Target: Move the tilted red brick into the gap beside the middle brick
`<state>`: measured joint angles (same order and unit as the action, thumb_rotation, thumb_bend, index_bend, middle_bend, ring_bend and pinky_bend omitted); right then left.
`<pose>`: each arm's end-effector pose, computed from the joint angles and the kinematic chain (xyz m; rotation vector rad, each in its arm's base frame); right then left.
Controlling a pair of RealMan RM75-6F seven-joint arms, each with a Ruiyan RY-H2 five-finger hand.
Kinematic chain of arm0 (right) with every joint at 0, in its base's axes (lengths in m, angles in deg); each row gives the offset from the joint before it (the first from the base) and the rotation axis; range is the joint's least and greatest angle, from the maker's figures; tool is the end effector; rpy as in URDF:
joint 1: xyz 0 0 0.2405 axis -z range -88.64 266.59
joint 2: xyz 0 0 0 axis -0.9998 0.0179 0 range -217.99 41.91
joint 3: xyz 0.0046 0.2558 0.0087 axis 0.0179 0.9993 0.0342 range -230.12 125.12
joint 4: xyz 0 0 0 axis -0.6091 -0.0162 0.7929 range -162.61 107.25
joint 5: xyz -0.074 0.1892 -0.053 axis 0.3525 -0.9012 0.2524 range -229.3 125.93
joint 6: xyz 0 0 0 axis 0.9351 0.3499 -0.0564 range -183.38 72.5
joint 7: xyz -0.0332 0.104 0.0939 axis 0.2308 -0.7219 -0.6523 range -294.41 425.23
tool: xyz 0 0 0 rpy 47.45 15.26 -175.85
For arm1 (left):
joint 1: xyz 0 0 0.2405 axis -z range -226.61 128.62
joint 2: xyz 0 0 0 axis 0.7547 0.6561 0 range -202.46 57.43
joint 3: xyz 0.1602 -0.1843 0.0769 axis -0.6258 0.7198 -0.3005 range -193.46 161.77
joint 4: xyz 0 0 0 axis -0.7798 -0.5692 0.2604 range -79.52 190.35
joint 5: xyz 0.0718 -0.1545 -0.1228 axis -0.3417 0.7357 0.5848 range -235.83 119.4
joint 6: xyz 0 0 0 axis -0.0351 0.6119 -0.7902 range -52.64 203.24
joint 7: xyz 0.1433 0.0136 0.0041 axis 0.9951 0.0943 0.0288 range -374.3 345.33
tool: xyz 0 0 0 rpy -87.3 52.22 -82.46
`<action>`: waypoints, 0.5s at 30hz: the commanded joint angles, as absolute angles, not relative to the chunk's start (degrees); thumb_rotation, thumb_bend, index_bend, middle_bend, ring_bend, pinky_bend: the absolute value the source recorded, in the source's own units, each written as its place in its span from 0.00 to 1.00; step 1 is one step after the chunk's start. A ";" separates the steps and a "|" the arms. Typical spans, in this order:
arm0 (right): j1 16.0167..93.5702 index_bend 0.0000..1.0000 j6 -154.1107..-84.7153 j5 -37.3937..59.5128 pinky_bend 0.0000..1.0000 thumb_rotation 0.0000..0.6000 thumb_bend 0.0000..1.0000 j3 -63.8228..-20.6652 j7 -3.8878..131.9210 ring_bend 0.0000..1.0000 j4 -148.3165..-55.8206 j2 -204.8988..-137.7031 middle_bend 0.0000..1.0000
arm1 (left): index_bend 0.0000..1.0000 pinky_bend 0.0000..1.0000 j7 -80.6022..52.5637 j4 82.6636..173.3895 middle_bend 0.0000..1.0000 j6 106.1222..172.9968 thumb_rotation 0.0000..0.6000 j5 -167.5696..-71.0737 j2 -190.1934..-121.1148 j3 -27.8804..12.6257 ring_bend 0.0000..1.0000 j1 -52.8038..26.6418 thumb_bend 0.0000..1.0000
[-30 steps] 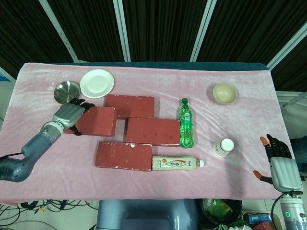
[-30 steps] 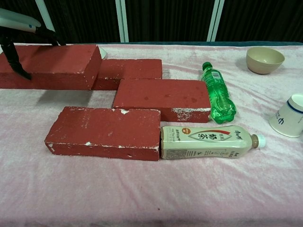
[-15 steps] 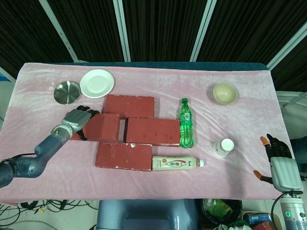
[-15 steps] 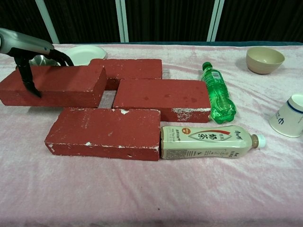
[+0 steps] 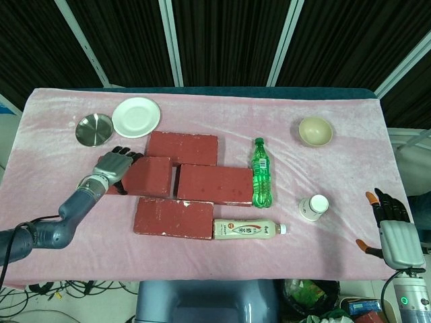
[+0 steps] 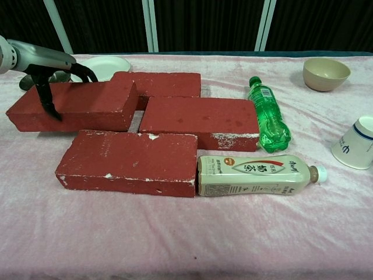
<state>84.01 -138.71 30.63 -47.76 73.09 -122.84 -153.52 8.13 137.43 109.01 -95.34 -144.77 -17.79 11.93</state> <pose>-0.3058 -0.1873 0.1505 1.3612 -0.8883 0.8342 -0.1834 0.4070 0.0477 -1.9621 -0.9991 -0.3945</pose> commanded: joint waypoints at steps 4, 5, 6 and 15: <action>84.01 0.00 -138.70 30.61 0.08 1.00 0.04 -47.77 73.08 0.00 -122.84 -153.49 0.00 | 0.25 0.00 9.43 137.43 0.27 109.33 1.00 -93.70 -145.95 -18.50 0.00 13.11 0.31; 84.01 0.00 -138.70 30.60 0.08 1.00 0.04 -47.76 73.08 0.00 -122.85 -153.48 0.00 | 0.25 0.00 9.55 137.55 0.27 109.29 1.00 -93.41 -146.08 -18.56 0.00 13.29 0.31; 84.00 0.00 -138.65 30.58 0.08 1.00 0.04 -47.79 73.11 0.00 -122.86 -153.47 0.00 | 0.25 0.00 9.69 137.73 0.27 109.21 1.00 -92.97 -146.24 -18.65 0.00 13.58 0.31; 83.99 0.00 -138.63 30.53 0.08 1.00 0.04 -47.77 73.08 0.00 -122.94 -153.40 0.00 | 0.25 0.00 11.67 137.74 0.27 110.61 1.00 -89.82 -147.65 -19.57 0.00 15.42 0.30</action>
<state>83.99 -138.63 30.53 -47.77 73.07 -122.94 -153.40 11.35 137.76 110.21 -90.30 -147.34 -19.45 15.12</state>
